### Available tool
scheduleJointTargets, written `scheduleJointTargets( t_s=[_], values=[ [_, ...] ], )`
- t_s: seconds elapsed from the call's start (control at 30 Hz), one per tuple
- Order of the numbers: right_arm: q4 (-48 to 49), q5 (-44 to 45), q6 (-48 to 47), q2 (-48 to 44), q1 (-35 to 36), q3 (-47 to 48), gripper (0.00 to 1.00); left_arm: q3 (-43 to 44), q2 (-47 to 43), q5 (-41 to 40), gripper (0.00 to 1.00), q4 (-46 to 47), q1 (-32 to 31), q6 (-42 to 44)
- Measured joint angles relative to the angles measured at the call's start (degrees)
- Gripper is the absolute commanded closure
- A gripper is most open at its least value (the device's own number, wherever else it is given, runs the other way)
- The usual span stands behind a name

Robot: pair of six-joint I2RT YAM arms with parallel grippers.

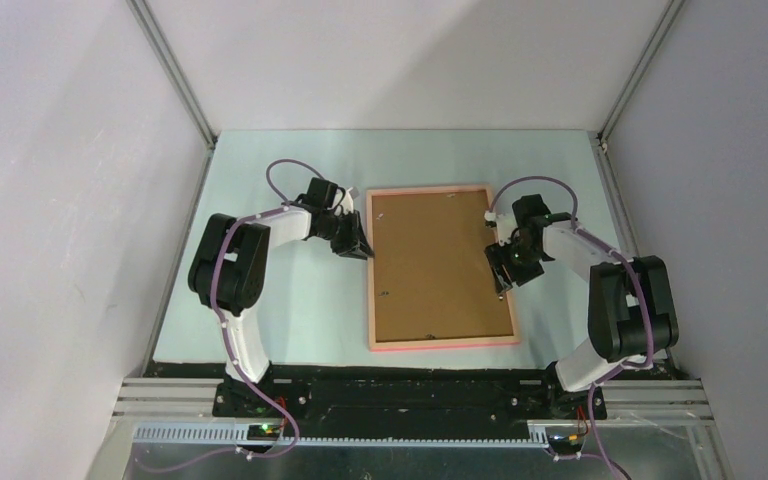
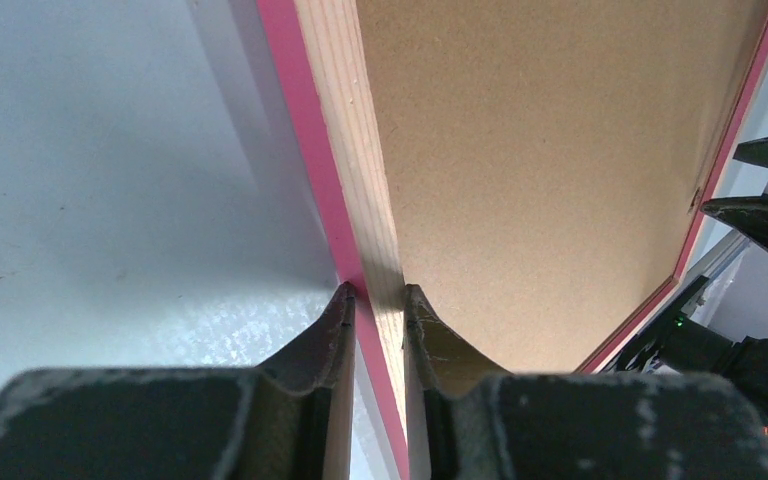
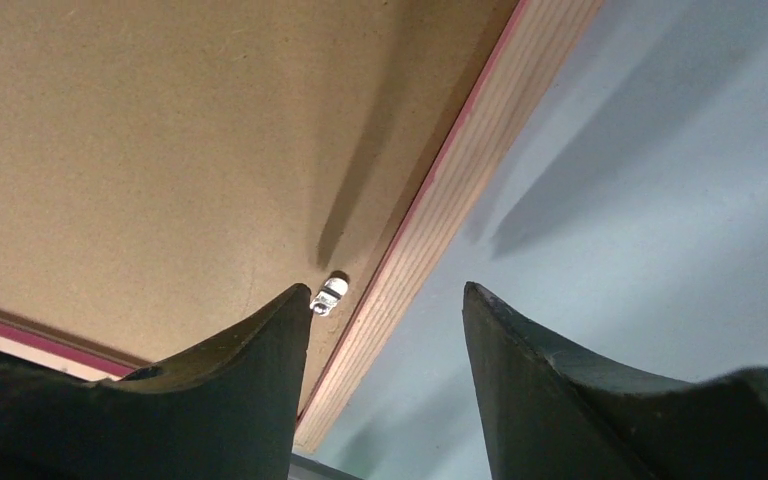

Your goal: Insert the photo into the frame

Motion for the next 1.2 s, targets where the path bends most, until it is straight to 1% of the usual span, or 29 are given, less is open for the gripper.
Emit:
scheduleJointTargets(
  t_s=[0.43, 0.57, 0.83, 0.9, 1.2],
  values=[
    [0.6, 1.9, 0.9, 1.9, 2.0, 0.0, 0.43, 0.0, -0.2, -0.7, 1.00, 0.1, 0.0, 0.0],
    [0.6, 1.9, 1.3, 2.0, 2.1, 0.0, 0.48, 0.0, -0.2, -0.7, 1.00, 0.1, 0.0, 0.0],
    [0.4, 1.8, 1.9, 2.1, 2.1, 0.0, 0.64, 0.0, -0.2, -0.7, 1.00, 0.1, 0.0, 0.0],
    [0.3, 2.0, 1.9, 2.1, 2.0, 0.1, 0.67, 0.0, -0.3, -0.8, 1.00, 0.1, 0.0, 0.0],
    [0.0, 2.1, 0.6, 2.1, 1.7, 0.3, 0.67, 0.0, -0.3, -0.9, 1.00, 0.1, 0.0, 0.0]
  ],
)
